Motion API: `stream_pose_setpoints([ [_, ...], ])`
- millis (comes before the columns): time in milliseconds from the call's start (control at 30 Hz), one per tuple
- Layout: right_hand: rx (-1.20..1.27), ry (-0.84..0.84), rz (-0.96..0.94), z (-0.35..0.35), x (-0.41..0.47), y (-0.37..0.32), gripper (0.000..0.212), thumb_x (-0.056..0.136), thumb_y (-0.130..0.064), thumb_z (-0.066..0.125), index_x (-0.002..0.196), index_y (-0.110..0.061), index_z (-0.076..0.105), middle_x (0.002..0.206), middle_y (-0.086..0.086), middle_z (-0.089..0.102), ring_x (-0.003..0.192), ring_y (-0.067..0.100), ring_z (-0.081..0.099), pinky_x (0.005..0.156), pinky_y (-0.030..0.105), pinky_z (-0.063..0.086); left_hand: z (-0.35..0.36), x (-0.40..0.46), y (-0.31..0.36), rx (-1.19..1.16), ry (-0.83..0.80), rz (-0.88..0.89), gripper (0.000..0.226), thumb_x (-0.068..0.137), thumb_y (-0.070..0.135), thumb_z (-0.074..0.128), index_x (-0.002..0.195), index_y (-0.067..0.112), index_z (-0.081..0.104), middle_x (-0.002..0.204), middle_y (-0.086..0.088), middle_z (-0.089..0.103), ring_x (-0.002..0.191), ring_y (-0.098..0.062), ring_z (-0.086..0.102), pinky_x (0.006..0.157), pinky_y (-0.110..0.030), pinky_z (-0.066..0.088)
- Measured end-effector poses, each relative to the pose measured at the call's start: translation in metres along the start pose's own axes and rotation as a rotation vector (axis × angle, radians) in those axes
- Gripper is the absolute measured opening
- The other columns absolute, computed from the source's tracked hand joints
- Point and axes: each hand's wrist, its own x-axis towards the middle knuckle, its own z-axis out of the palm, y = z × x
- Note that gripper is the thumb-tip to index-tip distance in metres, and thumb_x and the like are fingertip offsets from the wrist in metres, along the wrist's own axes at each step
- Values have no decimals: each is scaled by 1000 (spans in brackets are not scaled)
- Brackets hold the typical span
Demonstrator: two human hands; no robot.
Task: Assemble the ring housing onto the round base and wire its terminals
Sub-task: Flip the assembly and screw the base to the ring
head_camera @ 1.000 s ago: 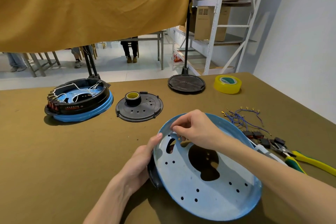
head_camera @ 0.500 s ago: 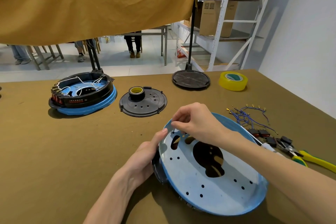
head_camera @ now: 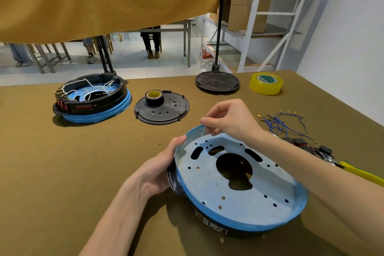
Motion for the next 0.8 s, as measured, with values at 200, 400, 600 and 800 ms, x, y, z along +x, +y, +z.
stream_pose_setpoints([
  [200,88,-116,73,-17,2,-23,9,83,-7,83,88,-1,77,78,13,78,75,24,78,65,24,62,-9,-2,-2,-34,-21,-8,77,57,71,83,107,12,78,104,-17,76,87,-30,73,79,-41,59],
  [400,-102,-169,-122,-16,-5,-30,8,83,-9,84,84,-4,78,74,8,78,71,20,78,64,24,62,-6,-4,-1,68,-85,76,54,64,74,75,100,35,81,103,-10,79,87,-21,77,75,-34,61],
  [600,-298,-130,-335,-3,-14,-26,6,86,-12,83,85,-8,79,76,1,77,67,9,75,68,30,64,-4,-6,-2,71,-78,86,52,65,70,70,95,29,83,101,-9,80,81,-18,77,64,-27,60],
  [800,-326,-94,-431,3,-20,-21,5,85,-10,83,84,-11,78,76,-2,75,67,6,72,68,23,61,-5,-5,-1,108,-114,84,48,62,72,69,84,32,84,90,-5,80,75,-15,77,60,-25,59],
])
